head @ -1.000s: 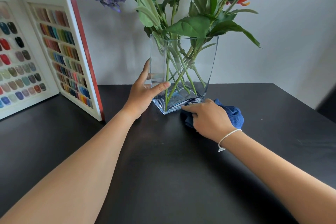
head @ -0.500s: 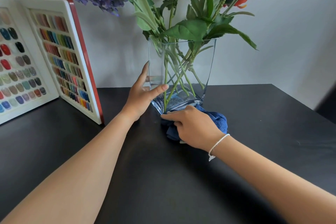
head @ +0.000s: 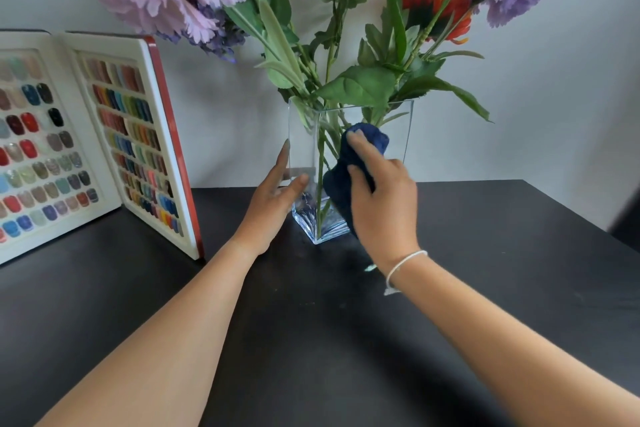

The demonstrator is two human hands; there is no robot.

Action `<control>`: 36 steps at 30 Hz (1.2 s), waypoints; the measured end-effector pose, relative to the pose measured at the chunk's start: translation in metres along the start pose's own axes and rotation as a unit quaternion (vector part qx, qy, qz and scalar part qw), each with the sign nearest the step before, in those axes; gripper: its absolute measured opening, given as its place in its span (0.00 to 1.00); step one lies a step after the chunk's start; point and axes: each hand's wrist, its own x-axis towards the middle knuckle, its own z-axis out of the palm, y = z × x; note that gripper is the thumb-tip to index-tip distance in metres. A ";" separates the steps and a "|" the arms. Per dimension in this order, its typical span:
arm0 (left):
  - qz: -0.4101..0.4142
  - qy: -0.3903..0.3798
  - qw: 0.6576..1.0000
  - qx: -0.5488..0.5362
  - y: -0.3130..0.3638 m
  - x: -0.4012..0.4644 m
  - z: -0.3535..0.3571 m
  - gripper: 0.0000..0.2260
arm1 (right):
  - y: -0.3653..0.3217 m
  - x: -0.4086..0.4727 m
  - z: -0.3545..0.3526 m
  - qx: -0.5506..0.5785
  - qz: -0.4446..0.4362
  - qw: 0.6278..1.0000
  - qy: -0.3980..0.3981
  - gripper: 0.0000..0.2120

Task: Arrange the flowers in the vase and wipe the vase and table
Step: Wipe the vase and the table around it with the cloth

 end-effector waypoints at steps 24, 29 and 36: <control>-0.006 0.009 1.000 -0.011 -0.004 0.007 0.002 0.41 | 0.067 0.003 -0.051 -0.266 0.128 0.905 -0.307 0.21; -0.003 0.013 1.000 -0.013 -0.006 0.009 0.002 0.41 | 0.072 0.003 -0.054 -0.154 0.162 0.934 -0.278 0.20; 0.020 0.012 0.999 -0.024 -0.011 0.011 0.002 0.38 | 0.072 0.008 -0.046 -0.293 0.158 0.882 -0.333 0.13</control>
